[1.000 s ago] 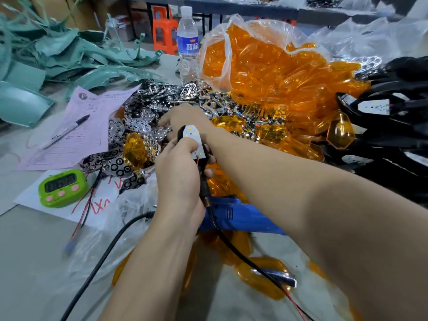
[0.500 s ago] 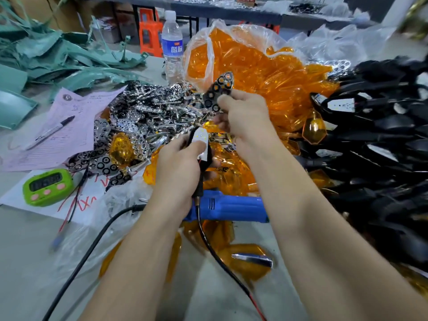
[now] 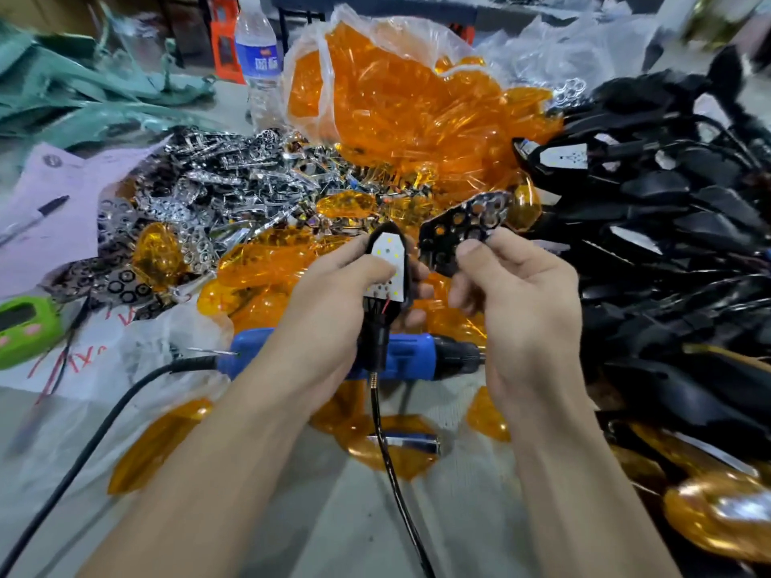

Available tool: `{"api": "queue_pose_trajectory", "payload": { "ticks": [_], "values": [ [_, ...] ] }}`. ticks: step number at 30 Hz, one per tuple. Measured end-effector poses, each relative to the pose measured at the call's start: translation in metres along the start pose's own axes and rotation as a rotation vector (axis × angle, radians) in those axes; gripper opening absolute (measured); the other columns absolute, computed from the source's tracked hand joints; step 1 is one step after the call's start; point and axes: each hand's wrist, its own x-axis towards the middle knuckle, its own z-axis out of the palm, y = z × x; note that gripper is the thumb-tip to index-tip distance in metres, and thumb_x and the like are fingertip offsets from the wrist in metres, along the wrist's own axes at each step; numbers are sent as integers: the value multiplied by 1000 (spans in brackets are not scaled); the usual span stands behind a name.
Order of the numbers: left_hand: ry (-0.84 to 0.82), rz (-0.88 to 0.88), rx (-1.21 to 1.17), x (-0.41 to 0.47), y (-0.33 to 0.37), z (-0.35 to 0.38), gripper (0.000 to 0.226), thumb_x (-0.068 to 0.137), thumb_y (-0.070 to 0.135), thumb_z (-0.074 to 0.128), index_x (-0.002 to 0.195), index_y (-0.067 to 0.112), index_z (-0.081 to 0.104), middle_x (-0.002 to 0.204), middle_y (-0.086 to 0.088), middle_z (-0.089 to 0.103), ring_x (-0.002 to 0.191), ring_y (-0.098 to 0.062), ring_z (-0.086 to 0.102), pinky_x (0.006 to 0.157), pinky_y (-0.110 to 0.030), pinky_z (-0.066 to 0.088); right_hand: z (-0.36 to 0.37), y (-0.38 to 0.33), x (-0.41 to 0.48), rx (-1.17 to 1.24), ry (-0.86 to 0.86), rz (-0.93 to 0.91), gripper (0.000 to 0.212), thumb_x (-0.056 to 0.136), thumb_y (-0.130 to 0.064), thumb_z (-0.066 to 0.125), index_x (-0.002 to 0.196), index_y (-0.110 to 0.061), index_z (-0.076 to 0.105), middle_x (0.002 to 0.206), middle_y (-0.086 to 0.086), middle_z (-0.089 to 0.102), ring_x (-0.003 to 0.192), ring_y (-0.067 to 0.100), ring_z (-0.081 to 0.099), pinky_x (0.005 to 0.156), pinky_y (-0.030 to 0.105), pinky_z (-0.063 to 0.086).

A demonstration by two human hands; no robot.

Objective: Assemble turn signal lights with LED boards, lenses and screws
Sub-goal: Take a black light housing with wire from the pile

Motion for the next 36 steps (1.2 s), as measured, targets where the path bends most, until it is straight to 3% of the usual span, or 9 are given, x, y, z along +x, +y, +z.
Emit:
{"api": "queue_pose_trajectory", "payload": {
  "ticks": [5, 8, 11, 15, 18, 21, 26, 32, 36],
  "values": [
    [-47, -23, -26, 2, 0, -3, 32, 92, 9, 49, 110, 7, 76, 98, -15, 77, 89, -25, 77, 67, -32, 62, -18, 6, 1, -115, 30, 42, 33, 83, -25, 60, 56, -12, 46, 59, 6, 38, 61, 14, 38, 54, 18, 37],
    [-33, -34, -34, -1, 1, -2, 30, 101, 7, 45, 113, 5, 72, 101, -18, 78, 92, -28, 78, 68, -34, 63, -21, 11, 0, 43, -27, 134, 24, 73, -13, 61, 65, 7, 49, 78, 19, 65, 72, 23, 63, 69, 29, 54],
    [-25, -23, 20, -5, 5, 1, 24, 103, 6, 47, 115, 3, 68, 94, -15, 78, 82, -26, 78, 65, -33, 62, -18, 12, -3, 259, -90, 176, 20, 75, 6, 57, 65, -7, 46, 92, 12, 75, 78, 30, 73, 66, 30, 59],
    [-60, -3, 105, -9, 7, 4, 19, 103, 3, 53, 118, 6, 63, 85, -14, 76, 75, -25, 76, 58, -30, 61, -18, 11, -2, 7, -43, 135, 29, 79, 1, 60, 97, -19, 69, 104, -1, 77, 76, 14, 64, 67, 30, 51],
    [-100, 12, 183, -14, 6, 11, 18, 102, 5, 58, 120, 3, 61, 86, -13, 77, 73, -26, 76, 54, -29, 59, -5, 7, -4, -20, -83, 126, 18, 90, -17, 72, 104, -27, 77, 92, -3, 76, 65, 9, 65, 58, 28, 53],
    [-109, 24, 251, -18, 2, 14, 19, 101, 11, 62, 119, 4, 58, 85, -11, 76, 71, -30, 75, 53, -33, 58, 4, 5, -6, -47, -85, 123, 12, 96, -17, 70, 95, -23, 81, 81, 5, 74, 57, 14, 68, 43, 28, 52],
    [-221, -97, 128, -21, 8, 10, 33, 96, 34, 59, 120, 14, 69, 105, -20, 74, 85, -35, 76, 59, -40, 61, -1, 2, 1, 93, -22, 210, 17, 97, -9, 67, 89, -13, 82, 73, 4, 72, 61, 18, 67, 48, 28, 51],
    [131, 411, 633, -23, 15, -21, 27, 88, 22, 58, 88, 34, 82, 92, 12, 80, 90, -9, 77, 74, -32, 64, -5, 10, 6, 203, -16, 279, 14, 96, -4, 67, 96, -6, 80, 75, 8, 72, 55, 14, 55, 48, 20, 45],
    [-100, 297, 1383, -26, 22, -37, 45, 69, 34, 66, 105, 61, 65, 92, 45, 65, 89, 15, 63, 73, -17, 50, -19, 14, 10, 300, -8, 274, 14, 96, -7, 66, 95, -4, 79, 75, 9, 65, 56, 16, 49, 49, 21, 42]
  ]
}}
